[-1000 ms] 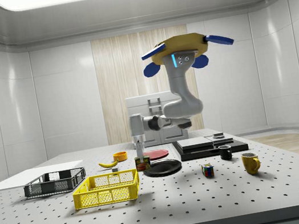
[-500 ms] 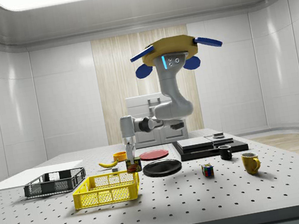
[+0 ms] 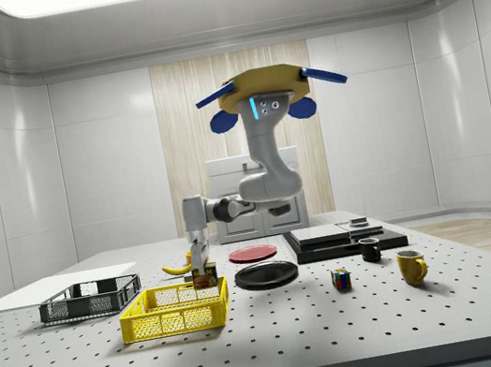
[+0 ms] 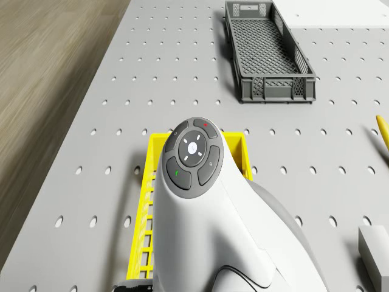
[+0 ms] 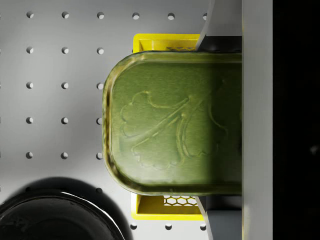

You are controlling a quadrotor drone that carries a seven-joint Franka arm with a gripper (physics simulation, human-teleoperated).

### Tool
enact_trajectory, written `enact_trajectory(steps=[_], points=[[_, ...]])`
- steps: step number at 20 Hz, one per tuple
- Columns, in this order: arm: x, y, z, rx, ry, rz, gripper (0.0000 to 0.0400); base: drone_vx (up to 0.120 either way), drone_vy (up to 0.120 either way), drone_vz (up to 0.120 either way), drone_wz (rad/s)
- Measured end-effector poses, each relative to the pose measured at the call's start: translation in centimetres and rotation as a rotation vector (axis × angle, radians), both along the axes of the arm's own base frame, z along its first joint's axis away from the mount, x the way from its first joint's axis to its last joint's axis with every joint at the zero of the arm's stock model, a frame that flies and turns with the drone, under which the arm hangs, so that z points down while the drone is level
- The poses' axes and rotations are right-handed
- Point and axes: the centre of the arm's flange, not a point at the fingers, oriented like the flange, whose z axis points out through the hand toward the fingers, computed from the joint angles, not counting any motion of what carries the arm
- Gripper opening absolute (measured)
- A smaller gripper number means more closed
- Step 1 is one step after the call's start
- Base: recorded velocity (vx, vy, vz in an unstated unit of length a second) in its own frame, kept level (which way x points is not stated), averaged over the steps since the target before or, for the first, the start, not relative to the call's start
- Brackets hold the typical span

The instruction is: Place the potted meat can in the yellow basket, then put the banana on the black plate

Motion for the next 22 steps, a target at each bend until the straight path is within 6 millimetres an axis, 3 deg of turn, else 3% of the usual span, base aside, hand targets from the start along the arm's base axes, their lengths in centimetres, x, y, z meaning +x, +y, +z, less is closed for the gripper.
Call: enact_trajectory(steps=[15,22], points=[[0.0,0.0,0.0,0.000,0.000,0.000,0.0290,0.117,0.000,-0.013,0.000],[0.0,0.0,1.6,0.000,0.000,-0.002,0.0289,0.000,0.000,0.000,0.000]])
